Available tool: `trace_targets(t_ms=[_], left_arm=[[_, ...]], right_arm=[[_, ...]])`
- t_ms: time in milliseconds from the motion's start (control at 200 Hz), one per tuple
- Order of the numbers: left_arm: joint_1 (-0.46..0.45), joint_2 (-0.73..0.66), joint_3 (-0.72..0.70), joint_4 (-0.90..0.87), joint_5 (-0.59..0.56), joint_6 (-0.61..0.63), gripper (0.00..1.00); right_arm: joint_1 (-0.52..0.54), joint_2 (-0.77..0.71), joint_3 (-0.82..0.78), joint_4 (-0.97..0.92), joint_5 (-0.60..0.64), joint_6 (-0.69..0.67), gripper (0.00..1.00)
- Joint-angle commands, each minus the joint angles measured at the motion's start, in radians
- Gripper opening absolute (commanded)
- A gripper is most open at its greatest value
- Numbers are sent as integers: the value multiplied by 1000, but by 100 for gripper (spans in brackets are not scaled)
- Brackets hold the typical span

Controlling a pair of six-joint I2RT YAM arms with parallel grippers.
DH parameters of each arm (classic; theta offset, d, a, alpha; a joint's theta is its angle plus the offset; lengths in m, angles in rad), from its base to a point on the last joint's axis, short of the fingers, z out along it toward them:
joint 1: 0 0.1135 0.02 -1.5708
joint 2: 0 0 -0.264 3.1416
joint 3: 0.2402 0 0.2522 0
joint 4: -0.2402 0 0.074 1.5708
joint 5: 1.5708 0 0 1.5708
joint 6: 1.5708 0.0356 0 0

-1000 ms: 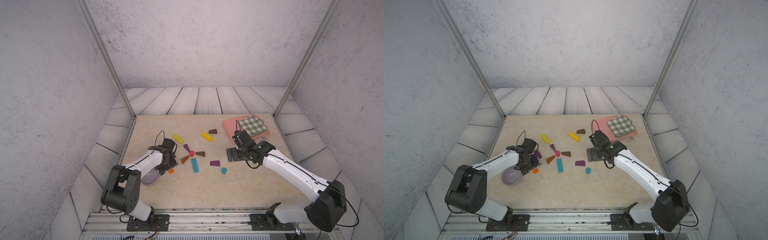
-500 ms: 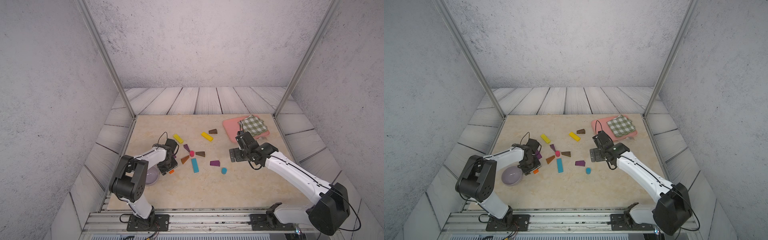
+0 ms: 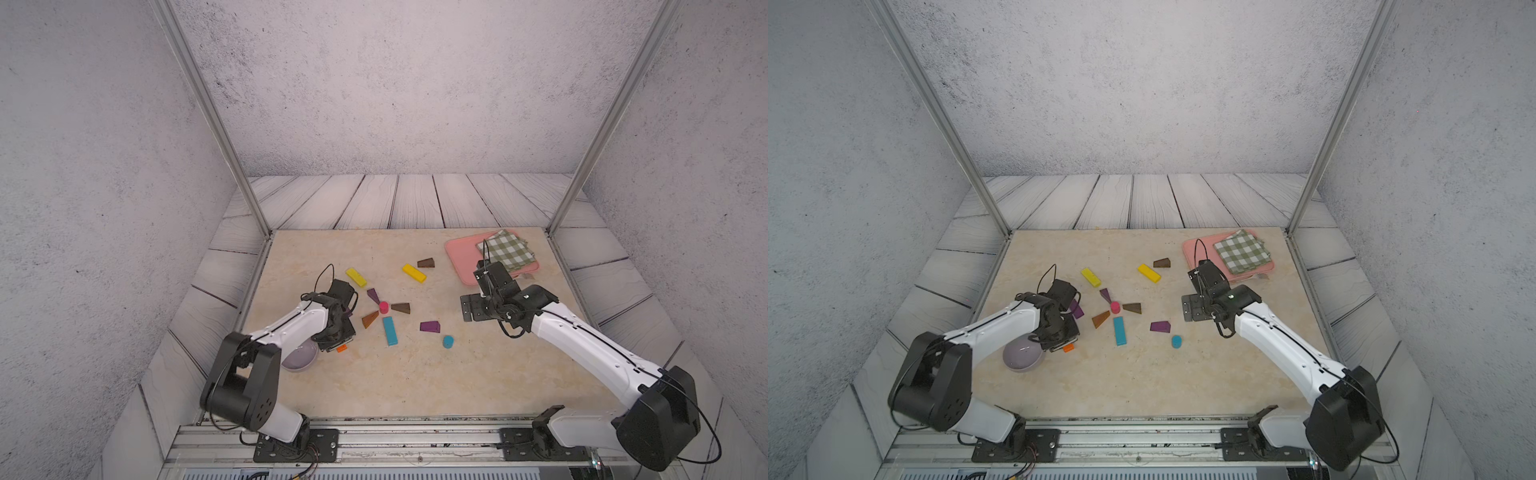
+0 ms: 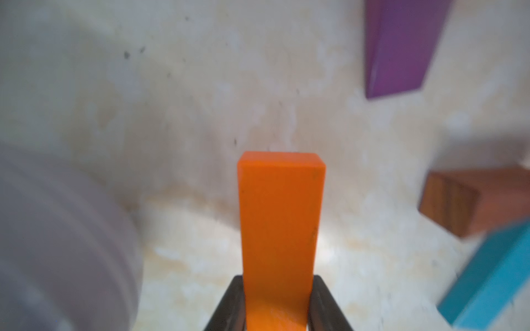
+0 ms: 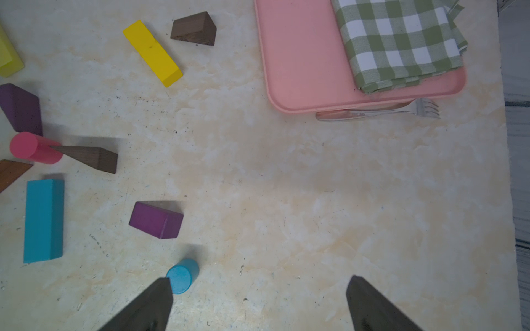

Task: Assemble a small pinwheel with building blocks
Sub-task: Pick up the building block from the center of the board, then assemble the building block at the center of the board.

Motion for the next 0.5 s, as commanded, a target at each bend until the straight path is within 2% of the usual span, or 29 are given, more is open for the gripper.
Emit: trace_targets(t_ms=[0,90,205,340,495], left_arm=[[-124,-131,-16,-123,-9,-44,21],[-256,-201,-28,-155,-21,-146,21],[-415,-221,-49,-73,-23,-282,21],[-536,-79,7,10,-15,-338,23],[-579,122,76,98,28,-335,23]], right_arm=[[-9,-1,-6,4,11,-3,99],[-12,6,0,-5,15,-2,99],[-14,-4,-8,7,28,-2,99],[-16,-5,-20,24,48,-4,99],[-19,7,-28,21,47,-4,99]])
